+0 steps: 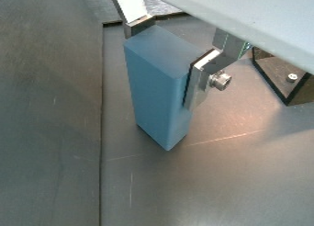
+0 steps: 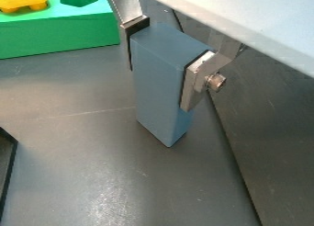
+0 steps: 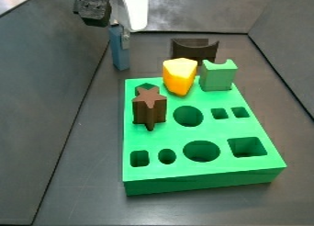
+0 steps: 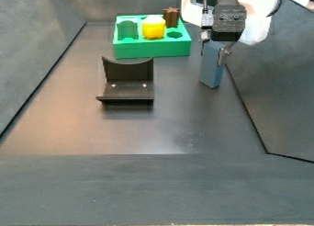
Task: Pick up the rectangle object. Move up. Move to above the board. Insert the rectangle object.
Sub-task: Pick up the rectangle object, then move up.
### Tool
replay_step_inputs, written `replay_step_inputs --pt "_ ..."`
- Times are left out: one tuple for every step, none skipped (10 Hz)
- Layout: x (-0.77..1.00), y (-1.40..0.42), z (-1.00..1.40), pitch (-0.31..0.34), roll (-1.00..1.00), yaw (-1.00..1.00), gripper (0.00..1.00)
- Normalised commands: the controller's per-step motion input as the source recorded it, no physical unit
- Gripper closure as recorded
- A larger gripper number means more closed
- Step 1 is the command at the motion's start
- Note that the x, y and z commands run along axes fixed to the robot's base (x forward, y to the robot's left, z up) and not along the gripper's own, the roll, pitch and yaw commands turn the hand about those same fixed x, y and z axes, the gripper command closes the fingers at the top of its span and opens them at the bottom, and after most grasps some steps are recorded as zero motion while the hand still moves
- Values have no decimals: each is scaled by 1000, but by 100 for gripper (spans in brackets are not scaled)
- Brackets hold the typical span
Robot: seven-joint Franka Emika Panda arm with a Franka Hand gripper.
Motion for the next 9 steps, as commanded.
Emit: replay_step_inputs --pt "0 0 0 0 0 0 100" --pt "0 0 0 0 0 0 100" --pt "0 0 0 0 0 0 100" --pt "0 0 0 0 0 0 100" --pt "0 0 833 0 0 0 100" --pt "-64 72 822 42 19 -17 100" --pt "-80 56 714 59 14 -27 100" --pt "-62 42 638 55 10 -29 100" --pt "-38 29 452 49 0 -29 100"
